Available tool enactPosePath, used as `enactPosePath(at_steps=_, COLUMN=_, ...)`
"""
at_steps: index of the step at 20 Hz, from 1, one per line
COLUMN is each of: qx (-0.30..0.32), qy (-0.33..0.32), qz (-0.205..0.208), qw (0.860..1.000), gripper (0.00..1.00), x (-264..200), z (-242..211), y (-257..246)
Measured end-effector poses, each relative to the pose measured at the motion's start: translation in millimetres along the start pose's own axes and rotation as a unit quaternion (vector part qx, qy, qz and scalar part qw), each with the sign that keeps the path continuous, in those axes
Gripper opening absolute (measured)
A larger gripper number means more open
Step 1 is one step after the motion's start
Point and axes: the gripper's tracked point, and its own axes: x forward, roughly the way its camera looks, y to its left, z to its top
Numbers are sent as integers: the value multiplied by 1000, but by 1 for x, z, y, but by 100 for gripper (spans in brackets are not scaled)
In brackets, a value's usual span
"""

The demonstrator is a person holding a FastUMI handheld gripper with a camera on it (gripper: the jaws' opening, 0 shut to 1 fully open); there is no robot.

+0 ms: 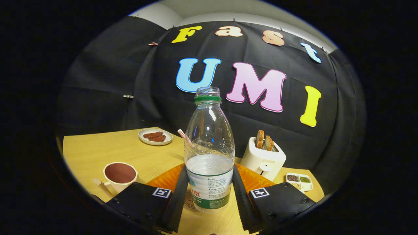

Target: Take the bottle from table, then pour the juice into the cup, finally place the bottle on the coaster

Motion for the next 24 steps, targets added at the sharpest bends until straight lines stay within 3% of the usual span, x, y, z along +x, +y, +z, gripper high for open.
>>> enactPosePath(at_steps=4, qx=59, qy=-9, qz=6, qw=998, gripper=72, x=11, z=-7, y=2)
enactPosePath(at_steps=24, qx=77, qy=-5, qz=3, qw=997, gripper=76, x=45, z=-47, y=12)
